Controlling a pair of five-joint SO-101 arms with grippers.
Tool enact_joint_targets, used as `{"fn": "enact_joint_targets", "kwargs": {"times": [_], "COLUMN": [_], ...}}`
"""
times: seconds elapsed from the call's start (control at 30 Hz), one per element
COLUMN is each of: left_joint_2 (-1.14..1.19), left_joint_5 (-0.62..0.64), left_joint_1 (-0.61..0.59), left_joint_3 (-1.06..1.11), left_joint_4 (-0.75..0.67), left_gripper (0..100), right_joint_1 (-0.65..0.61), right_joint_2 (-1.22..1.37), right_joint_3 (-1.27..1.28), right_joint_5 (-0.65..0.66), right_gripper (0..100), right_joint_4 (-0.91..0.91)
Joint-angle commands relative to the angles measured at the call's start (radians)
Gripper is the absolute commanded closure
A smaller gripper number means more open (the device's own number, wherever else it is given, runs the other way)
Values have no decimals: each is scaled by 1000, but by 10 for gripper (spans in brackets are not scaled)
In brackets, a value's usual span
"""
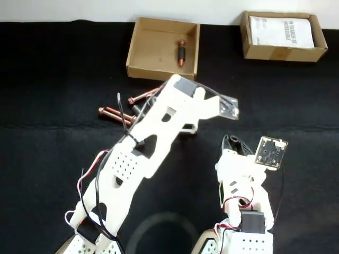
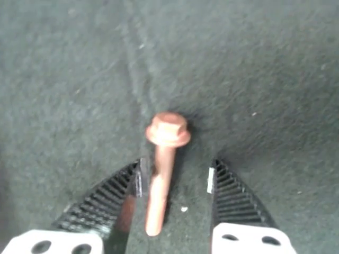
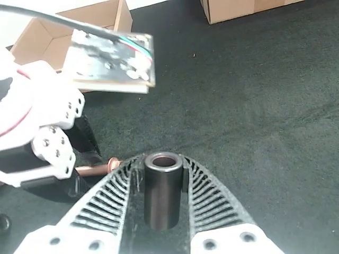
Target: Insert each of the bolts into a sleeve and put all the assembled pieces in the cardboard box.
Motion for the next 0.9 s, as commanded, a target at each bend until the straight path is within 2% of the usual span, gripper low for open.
{"fn": "enact_joint_targets", "kwargs": {"times": [0.0,0.13,0.33,0.5,0.7,0.77,0.87], "left_joint_2": [-10,-1,81,76,-47,-117,-242], "left_joint_5": [-5,-5,-5,-2,0,72,311], "left_joint_1": [25,44,44,44,30,13,-8], "left_joint_3": [-42,-36,-44,-44,-203,-240,-243], "left_joint_4": [11,-14,-80,-69,163,166,166], "left_gripper": [805,826,998,992,992,992,992], "right_joint_1": [10,10,10,5,4,-1,-50], "right_joint_2": [-22,-22,-22,-22,-21,-21,-21], "right_joint_3": [93,113,114,116,116,116,116], "right_joint_5": [0,-3,-3,-3,-3,-5,-5], "right_gripper": [991,991,991,991,991,991,991], "right_joint_4": [-22,-22,-22,-22,-22,-22,-24]}}
